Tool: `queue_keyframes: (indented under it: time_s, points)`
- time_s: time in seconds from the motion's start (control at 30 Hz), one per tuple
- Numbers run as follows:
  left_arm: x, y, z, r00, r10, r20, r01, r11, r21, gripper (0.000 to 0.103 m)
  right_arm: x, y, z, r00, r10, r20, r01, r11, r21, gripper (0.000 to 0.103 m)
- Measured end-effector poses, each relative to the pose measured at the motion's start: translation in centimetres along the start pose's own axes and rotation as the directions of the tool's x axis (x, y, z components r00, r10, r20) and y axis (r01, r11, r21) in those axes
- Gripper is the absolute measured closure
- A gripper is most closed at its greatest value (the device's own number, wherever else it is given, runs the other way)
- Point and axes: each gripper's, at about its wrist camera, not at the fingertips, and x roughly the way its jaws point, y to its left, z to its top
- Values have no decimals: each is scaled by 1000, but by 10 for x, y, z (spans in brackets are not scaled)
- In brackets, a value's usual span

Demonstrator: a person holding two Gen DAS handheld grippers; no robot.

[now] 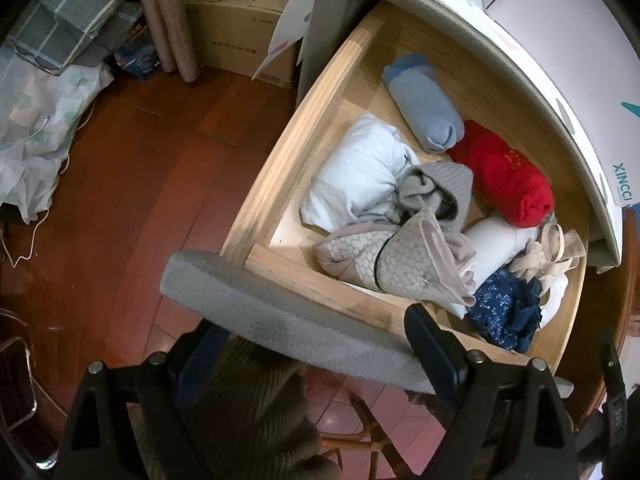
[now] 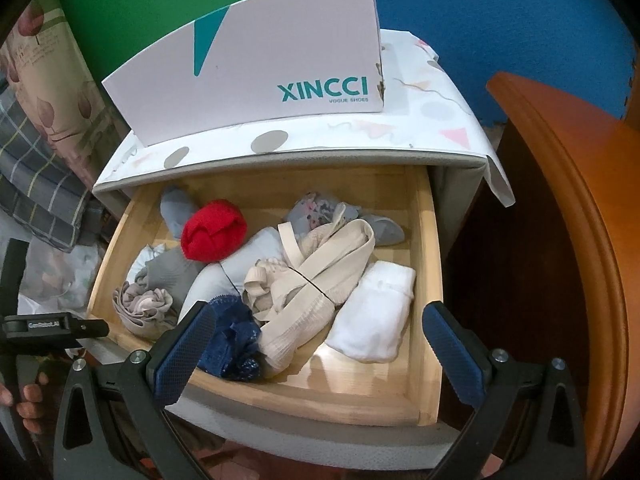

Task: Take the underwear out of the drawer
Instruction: 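Open the left tool and release the drawer front, backing away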

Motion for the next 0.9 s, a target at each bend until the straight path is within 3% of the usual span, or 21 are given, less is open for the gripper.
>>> queue_keyframes:
  time_s: [0.3,0.47,0.53,0.8,0.9]
  points:
    - [-31,-2,-3,999,-13,37,11,1000,29,12,3,-1,0,1000,7,-21,-7,1000,11,1]
    - [-61,-25,-4,982,38,186,-71,983,171,12,9,-4,0,998,16,-59,-14,999,32,1]
    - [-66,-37,-5,977,20,212,-72,968,239,12,13,-7,1,995,25,-93,-20,999,50,1]
    - [-45,-59,-4,980,-58,190,-10,941,339,12,30,-21,6,972,12,-235,12,995,103,2]
    - [-35,-56,-1,983,-66,170,6,944,330,12,40,-25,7,957,8,-290,27,993,116,16]
